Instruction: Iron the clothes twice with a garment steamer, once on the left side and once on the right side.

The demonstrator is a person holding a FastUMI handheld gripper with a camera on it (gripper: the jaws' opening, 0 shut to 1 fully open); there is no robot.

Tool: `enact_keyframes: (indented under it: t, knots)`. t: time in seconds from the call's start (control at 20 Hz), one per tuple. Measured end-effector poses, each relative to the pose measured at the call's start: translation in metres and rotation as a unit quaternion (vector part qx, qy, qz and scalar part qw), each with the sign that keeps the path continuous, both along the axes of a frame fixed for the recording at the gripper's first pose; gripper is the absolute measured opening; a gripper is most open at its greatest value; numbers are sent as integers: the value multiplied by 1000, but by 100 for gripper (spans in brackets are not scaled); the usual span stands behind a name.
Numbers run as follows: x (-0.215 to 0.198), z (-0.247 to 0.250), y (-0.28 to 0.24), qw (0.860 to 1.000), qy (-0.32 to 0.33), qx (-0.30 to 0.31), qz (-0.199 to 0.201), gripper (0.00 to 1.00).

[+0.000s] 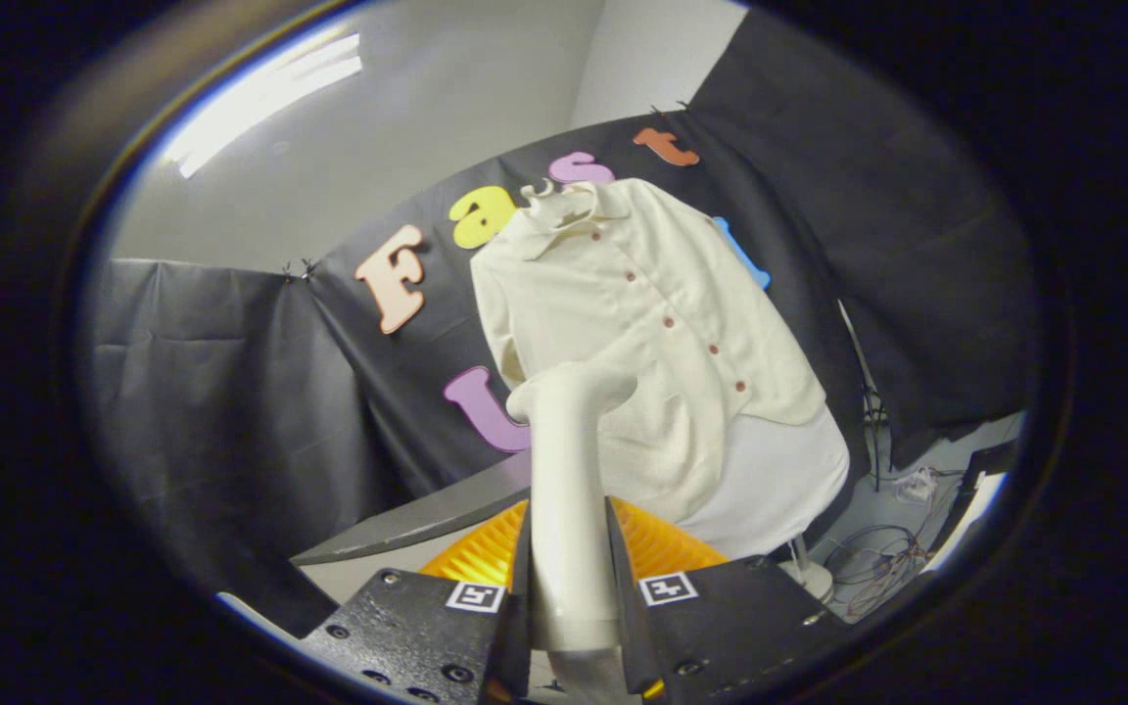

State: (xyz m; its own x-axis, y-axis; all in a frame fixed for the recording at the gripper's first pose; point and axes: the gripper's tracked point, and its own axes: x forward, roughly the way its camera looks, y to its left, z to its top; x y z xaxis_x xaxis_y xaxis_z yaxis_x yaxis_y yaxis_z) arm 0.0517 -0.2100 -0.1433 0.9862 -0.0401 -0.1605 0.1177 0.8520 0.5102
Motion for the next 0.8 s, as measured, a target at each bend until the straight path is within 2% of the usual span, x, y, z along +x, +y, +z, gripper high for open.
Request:
enact_keyframes:
  t: [0.15, 0.4, 0.65, 0.8]
  knots:
    - [-5, 40, 44, 998, -21, -53, 25, 35]
    - [-15, 98, 108, 987, -64, -138, 48, 35]
    - [-32, 136, 167, 982, -92, -149, 70, 35]
    - [-50, 145, 192, 982, -89, -153, 66, 35]
